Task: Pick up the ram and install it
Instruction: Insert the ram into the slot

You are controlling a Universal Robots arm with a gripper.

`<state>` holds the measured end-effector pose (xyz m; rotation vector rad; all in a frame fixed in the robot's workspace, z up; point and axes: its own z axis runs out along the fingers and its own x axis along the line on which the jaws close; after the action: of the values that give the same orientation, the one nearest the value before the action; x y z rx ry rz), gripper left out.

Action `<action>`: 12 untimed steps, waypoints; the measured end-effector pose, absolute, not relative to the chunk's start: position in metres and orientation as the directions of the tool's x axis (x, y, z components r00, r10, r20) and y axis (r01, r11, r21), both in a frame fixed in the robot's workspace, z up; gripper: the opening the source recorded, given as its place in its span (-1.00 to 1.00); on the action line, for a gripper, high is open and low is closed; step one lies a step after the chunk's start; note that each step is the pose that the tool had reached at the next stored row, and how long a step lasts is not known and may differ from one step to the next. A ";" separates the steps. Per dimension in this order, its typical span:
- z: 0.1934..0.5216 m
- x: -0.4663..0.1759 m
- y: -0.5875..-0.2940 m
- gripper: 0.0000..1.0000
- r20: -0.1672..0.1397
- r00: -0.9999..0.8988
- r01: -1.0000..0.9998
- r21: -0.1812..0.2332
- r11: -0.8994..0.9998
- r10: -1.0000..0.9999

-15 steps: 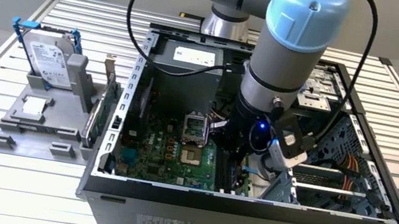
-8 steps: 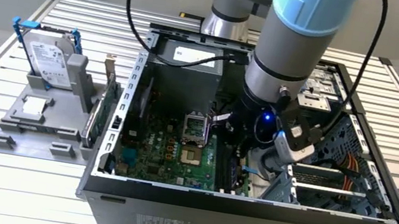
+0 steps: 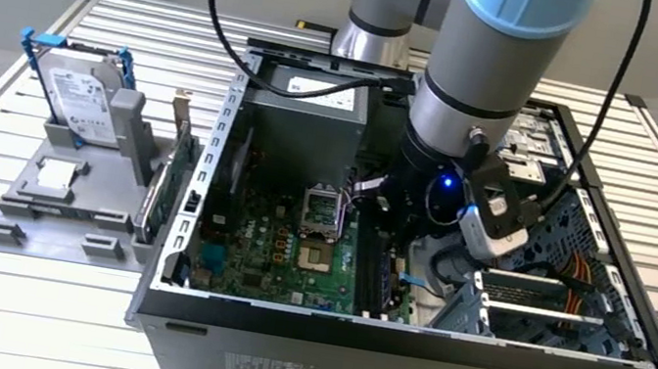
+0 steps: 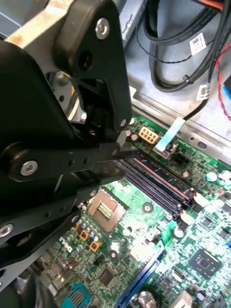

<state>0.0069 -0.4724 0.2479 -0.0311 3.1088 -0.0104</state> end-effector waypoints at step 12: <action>0.248 0.007 -0.472 -1.00 -0.033 -0.999 -0.020 -0.003 1.000 -0.020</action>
<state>0.0069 -0.4724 0.2480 -0.0309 3.1088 -0.0042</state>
